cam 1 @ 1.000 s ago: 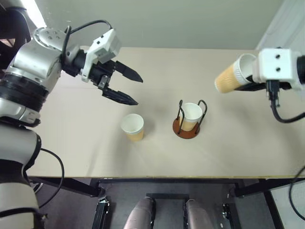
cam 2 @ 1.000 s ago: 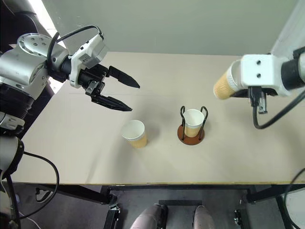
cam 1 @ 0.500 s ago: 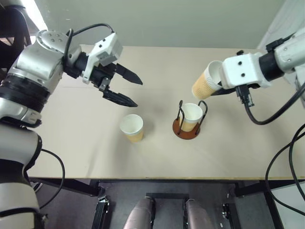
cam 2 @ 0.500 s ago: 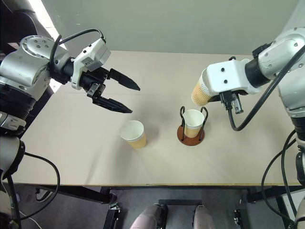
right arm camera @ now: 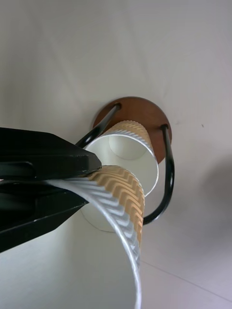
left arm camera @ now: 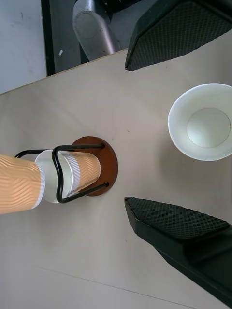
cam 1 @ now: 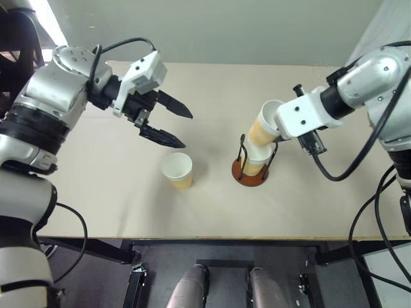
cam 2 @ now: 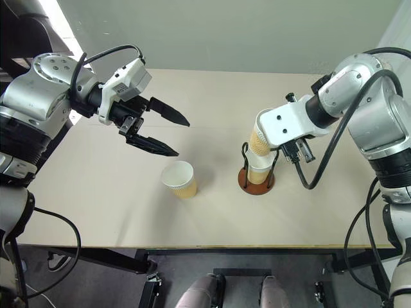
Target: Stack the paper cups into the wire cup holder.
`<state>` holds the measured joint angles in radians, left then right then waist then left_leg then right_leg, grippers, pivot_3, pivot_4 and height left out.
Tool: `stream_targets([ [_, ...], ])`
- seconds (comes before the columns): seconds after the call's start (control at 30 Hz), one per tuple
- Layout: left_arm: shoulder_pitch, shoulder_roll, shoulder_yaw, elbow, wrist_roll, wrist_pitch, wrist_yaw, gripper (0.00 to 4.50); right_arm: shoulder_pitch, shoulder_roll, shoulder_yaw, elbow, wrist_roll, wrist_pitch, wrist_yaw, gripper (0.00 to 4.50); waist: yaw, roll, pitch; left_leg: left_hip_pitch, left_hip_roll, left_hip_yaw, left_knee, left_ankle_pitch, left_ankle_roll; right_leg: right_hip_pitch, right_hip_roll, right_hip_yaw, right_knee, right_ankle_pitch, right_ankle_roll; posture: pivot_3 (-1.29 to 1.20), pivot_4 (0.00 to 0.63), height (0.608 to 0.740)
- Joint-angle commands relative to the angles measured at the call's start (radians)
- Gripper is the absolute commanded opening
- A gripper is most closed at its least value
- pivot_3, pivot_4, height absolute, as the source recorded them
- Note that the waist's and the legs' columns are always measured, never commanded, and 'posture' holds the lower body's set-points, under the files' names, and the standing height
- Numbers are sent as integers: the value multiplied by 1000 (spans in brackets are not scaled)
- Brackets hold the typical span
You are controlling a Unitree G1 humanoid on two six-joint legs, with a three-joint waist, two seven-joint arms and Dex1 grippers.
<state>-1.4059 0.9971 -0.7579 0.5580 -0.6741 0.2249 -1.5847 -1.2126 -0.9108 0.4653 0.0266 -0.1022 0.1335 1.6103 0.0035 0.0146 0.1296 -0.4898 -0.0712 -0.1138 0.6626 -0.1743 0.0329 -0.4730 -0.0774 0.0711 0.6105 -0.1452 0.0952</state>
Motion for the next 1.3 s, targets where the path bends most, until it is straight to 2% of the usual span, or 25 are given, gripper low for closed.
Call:
stream_targets([
  [0.03,-9,25,29,-23,-16,-6,-30,4500,-47,3,8,-4,-5,-29,4,52,0,0,0,0,1,-3,0,0,-1,0,-1,0,0,1,-1,0,150,740],
  [0.27,-4,32,44,-34,-22,9,-30,4500,-58,15,31,13,-9,-56,4,52,1,0,0,0,2,-14,-3,6,-8,2,2,-13,1,2,-8,0,150,740],
  [0.77,-12,49,132,-59,-74,96,-30,4500,-70,62,58,86,-59,-162,4,52,1,0,0,1,4,-19,-18,17,-15,-2,2,-16,1,5,-14,0,150,740],
  [1.3,-14,47,195,-75,-80,159,-30,4500,-72,16,124,98,-45,-244,4,52,0,0,0,1,4,-19,-19,20,-17,-2,3,-17,1,6,-17,0,150,740],
])
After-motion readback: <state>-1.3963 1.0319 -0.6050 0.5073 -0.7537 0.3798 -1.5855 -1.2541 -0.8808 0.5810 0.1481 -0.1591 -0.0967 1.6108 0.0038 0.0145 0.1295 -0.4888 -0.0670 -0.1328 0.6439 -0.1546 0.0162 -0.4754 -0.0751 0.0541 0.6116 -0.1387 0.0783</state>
